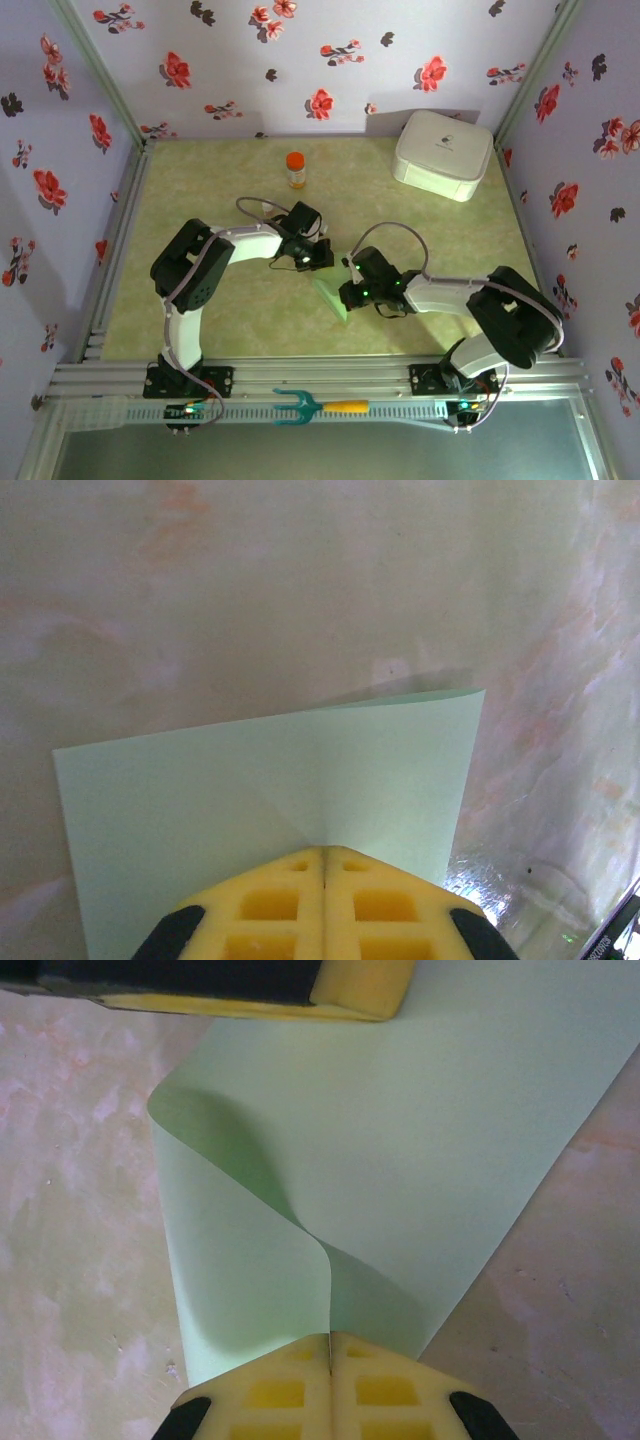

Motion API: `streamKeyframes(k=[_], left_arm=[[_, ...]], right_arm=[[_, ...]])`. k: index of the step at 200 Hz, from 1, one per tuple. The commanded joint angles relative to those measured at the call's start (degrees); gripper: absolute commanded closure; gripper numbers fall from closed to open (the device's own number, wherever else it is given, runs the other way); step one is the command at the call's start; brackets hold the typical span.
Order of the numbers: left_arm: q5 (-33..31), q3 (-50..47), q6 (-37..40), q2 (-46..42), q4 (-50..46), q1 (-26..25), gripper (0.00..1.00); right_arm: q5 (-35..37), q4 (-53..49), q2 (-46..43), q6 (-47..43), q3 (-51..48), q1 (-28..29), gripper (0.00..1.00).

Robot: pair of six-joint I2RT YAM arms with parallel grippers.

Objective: Fold a paper plane with a square sheet of paper (pick it up from the middle)
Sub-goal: Third fold the triangle at the center of the table.

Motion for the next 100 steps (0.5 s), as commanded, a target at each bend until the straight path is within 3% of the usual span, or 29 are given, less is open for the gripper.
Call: streamKeyframes(k=[1, 100], left_arm=[[-2.4, -1.1, 0.5, -0.1, -3.3, -0.1, 0.97], [-2.8, 0.4, 0.9, -0.7, -4.2, -0.1, 0.98]], right_arm=[[1.0, -1.5, 1.0, 0.3, 1.4, -0.4, 0.97], [2.3, -3.5, 0.7, 0.1, 1.8, -0.4, 0.97]])
